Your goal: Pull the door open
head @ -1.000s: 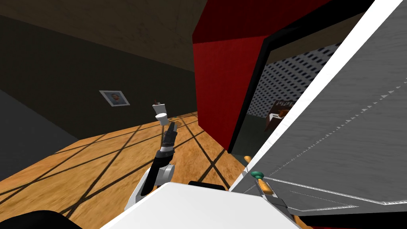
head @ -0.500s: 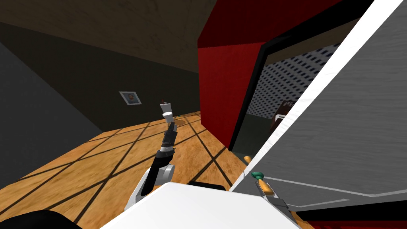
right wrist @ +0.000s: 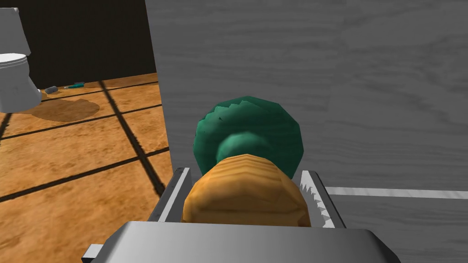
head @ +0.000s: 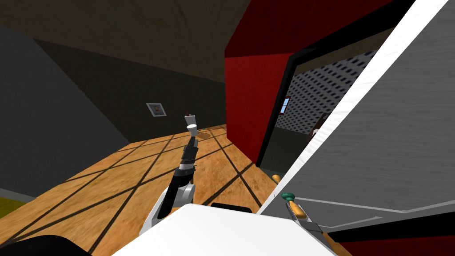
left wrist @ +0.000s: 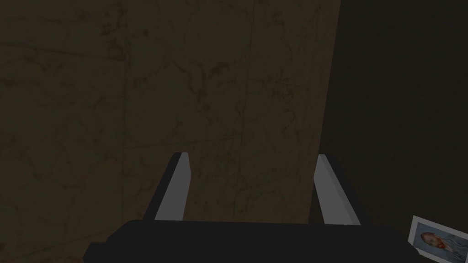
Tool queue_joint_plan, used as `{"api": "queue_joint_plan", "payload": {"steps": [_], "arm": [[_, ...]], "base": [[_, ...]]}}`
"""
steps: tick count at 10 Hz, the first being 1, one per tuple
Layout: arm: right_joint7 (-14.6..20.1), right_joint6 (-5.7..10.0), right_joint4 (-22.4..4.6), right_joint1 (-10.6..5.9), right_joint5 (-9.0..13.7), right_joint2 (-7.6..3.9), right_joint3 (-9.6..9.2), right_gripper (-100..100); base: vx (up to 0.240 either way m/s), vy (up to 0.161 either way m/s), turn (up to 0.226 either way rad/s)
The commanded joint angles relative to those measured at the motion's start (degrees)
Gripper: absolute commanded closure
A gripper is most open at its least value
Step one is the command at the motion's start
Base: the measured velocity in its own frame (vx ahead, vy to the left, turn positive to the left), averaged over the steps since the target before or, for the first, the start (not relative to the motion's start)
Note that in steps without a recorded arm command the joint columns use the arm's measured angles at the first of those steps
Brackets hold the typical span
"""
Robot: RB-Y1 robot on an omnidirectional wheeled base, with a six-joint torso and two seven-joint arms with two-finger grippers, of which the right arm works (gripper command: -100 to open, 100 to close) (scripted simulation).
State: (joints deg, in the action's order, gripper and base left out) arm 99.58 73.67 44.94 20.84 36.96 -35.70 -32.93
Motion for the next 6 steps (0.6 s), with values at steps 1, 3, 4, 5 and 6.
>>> {"api": "queue_joint_plan", "payload": {"steps": [1, 3, 4, 5, 6], "arm": [[0.3, 0.52, -0.5, -0.25, -0.1, -0.13, -0.2, 100], [1.0, 1.28, -1.5, -0.73, -0.3, -0.29, -0.69, 100], [1.3, 1.63, -2.0, -0.95, -0.4, -0.36, -0.9, 100], [1.6, 1.98, -2.5, -1.17, -0.5, -0.44, -1.12, 100], [1.9, 2.33, -3.0, -1.39, -0.6, -0.51, -1.34, 100]], "base": [[-0.198, -0.054, 0.134], [-0.231, -0.035, 0.148], [-0.208, -0.056, 0.129], [-0.208, -0.065, 0.156], [-0.214, -0.061, 0.155]]}}
